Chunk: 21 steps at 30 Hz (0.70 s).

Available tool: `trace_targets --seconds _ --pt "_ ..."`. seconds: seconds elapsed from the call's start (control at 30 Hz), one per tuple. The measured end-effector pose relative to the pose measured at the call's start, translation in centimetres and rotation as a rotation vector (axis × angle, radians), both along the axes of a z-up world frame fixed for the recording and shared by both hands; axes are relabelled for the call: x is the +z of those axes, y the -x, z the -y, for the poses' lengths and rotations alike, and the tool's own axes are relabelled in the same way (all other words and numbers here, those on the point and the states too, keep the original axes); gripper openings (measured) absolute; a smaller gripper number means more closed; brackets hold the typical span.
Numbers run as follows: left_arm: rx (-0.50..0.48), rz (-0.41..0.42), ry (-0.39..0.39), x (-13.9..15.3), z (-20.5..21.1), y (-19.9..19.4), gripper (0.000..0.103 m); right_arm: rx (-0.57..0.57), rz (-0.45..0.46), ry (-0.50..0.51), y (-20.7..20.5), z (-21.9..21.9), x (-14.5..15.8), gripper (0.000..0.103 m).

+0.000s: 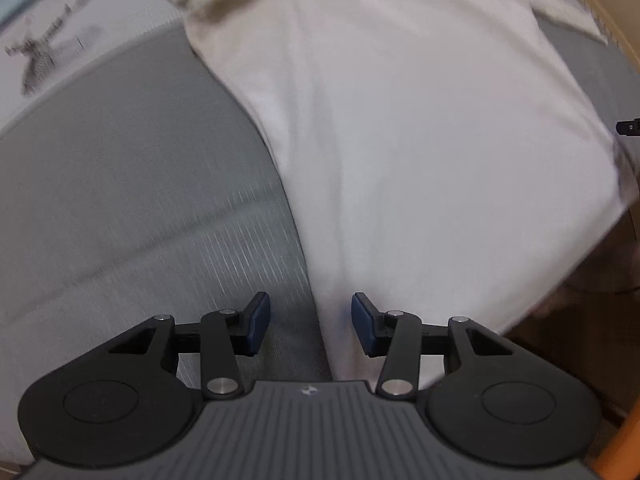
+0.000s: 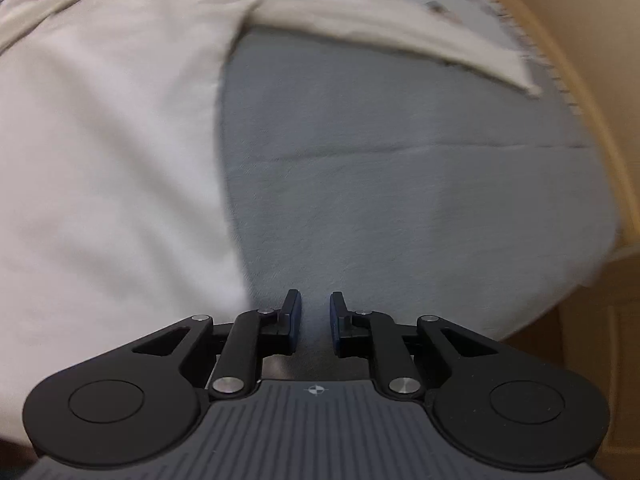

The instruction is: Fold small clothes

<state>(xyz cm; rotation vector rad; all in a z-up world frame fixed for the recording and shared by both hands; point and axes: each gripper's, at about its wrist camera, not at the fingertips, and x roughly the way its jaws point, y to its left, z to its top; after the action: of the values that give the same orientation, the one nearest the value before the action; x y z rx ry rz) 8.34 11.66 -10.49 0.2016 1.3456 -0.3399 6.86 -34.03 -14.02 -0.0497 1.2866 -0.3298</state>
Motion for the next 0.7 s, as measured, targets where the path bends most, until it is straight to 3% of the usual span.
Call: trace_targets --seconds 0.1,0.27,0.37,0.47,0.57,0.67,0.7 --pt "0.062 0.107 0.025 1.7 -0.2 -1.1 0.051 -0.021 0.129 -0.101 -1.2 -0.1 3.4 0.019" --pt "0.205 0.275 0.069 4.9 1.0 -4.0 0.054 0.135 0.309 -0.208 -4.8 -3.9 9.0 0.039" --pt "0.28 0.378 0.07 7.0 2.9 -5.1 0.063 0.184 0.403 -0.252 -7.0 -5.8 11.6 0.045" --pt "0.327 0.473 0.049 8.4 4.8 -6.1 0.075 0.183 0.472 -0.307 -8.9 -6.8 12.0 0.048" --pt "0.341 0.505 0.034 9.3 6.9 -7.0 0.078 0.171 0.482 -0.347 -9.7 -7.1 9.8 0.048" --pt "0.324 0.559 -0.009 9.7 8.9 -8.1 0.079 0.081 0.329 -0.354 -10.9 -6.6 7.0 0.047" --pt "0.312 0.585 -0.009 9.9 9.7 -8.3 0.079 0.032 0.326 -0.386 -11.4 -6.1 6.8 0.047"
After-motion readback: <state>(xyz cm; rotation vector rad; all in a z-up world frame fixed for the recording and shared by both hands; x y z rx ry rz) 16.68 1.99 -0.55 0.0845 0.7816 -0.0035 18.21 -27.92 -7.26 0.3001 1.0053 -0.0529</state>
